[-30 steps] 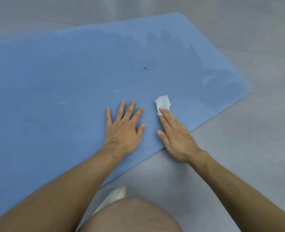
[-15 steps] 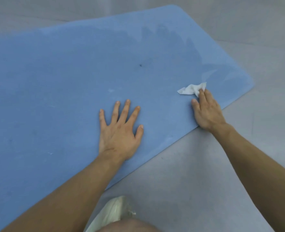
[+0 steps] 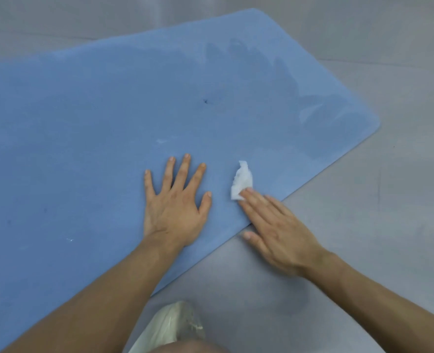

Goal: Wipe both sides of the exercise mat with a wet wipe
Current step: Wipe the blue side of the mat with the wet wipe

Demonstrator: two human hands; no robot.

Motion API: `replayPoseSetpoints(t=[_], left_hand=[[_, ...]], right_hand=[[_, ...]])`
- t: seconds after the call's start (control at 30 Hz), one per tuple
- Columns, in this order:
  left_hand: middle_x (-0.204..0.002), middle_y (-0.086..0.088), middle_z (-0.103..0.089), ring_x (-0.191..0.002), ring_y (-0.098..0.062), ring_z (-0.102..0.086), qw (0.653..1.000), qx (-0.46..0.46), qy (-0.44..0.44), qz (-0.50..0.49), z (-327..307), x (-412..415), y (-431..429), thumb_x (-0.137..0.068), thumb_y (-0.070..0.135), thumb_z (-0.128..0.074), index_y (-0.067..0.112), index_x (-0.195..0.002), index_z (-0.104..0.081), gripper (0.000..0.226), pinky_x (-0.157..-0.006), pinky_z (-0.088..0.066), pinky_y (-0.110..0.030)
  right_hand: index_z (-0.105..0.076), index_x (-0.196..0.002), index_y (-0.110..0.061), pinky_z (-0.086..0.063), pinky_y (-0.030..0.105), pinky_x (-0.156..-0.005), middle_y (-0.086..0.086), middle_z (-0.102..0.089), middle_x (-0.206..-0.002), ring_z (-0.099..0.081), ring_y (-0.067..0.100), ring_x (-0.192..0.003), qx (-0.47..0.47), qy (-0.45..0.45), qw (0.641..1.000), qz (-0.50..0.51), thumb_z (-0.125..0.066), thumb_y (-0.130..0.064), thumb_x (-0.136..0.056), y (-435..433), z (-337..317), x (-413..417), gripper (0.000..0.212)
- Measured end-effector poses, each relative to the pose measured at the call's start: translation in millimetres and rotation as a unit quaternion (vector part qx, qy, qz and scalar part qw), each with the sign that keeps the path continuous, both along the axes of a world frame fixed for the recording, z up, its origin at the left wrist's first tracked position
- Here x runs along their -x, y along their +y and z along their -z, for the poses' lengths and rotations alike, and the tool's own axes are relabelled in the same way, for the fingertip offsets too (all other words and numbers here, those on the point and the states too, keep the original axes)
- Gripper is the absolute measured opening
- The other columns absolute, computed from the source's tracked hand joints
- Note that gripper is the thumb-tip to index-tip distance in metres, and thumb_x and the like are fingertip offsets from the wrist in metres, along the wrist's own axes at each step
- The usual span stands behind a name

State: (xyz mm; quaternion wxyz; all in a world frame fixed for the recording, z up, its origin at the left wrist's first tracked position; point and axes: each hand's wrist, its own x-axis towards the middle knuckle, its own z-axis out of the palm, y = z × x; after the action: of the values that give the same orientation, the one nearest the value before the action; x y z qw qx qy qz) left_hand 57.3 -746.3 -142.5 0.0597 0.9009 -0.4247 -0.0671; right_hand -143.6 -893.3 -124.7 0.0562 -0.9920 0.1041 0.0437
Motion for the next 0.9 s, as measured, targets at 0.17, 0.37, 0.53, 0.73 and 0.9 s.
replayPoseSetpoints(t=[0.17, 0.37, 0.53, 0.73, 0.9], left_hand=[[-0.171, 0.011, 0.009, -0.157, -0.018, 0.013, 1.0, -0.002, -0.001, 0.002, -1.2, 0.0, 0.6, -0.099, 0.06, -0.008, 0.04, -0.162, -0.003, 0.066, -0.122, 0.005, -0.062], [-0.171, 0.011, 0.008, -0.157, -0.018, 0.013, 1.0, -0.002, 0.003, 0.0, -2.7, 0.2, 0.6, -0.099, 0.06, -0.008, 0.04, -0.162, -0.003, 0.066, -0.122, 0.006, -0.062], [-0.171, 0.011, 0.009, -0.157, -0.018, 0.012, 1.0, -0.006, 0.003, -0.003, -2.8, -0.4, -1.1, -0.097, 0.06, -0.008, 0.04, -0.162, -0.003, 0.068, -0.122, 0.005, -0.061], [-0.17, 0.011, 0.011, -0.157, -0.017, 0.015, 1.0, -0.007, 0.007, -0.002, -3.1, -0.6, -0.6, -0.098, 0.06, -0.008, 0.04, -0.162, -0.001, 0.067, -0.122, 0.007, -0.061], [-0.17, 0.011, 0.014, -0.156, -0.017, 0.018, 1.0, 0.002, 0.008, -0.002, -1.8, 0.2, 0.9, -0.099, 0.06, -0.009, 0.04, -0.162, 0.0, 0.066, -0.122, 0.009, -0.06]], right_hand=[[-0.013, -0.162, -0.013, 0.002, 0.026, -0.123, -0.002, -0.006, -0.17, -0.005, 0.012, -0.156, -0.017, -0.002, 0.968, 0.25, -0.01, -0.059, -0.102, -94.8, 2.9, -3.3, 0.076], [-0.011, -0.163, -0.016, 0.002, 0.02, -0.122, -0.007, -0.001, -0.17, 0.002, 0.005, -0.155, -0.086, -0.045, 0.957, 0.273, -0.028, -0.046, -0.107, -91.1, -0.3, -19.3, 0.065], [-0.011, -0.163, -0.018, 0.001, 0.025, -0.124, -0.005, 0.003, -0.169, 0.006, 0.005, -0.155, -0.091, 0.007, 0.992, 0.089, -0.018, -0.055, -0.104, -8.0, -3.0, -16.9, 0.07], [-0.017, -0.162, -0.013, 0.0, 0.03, -0.126, -0.001, -0.007, -0.17, -0.003, 0.009, -0.156, 0.027, 0.014, 0.994, 0.106, -0.013, -0.056, -0.103, -45.0, 3.0, -39.5, 0.073], [-0.005, -0.163, -0.017, -0.005, 0.037, -0.125, -0.004, -0.001, -0.171, -0.003, 0.011, -0.156, -0.005, 0.0, 0.966, 0.258, -0.018, -0.056, -0.104, -127.6, 8.1, -86.0, 0.072]])
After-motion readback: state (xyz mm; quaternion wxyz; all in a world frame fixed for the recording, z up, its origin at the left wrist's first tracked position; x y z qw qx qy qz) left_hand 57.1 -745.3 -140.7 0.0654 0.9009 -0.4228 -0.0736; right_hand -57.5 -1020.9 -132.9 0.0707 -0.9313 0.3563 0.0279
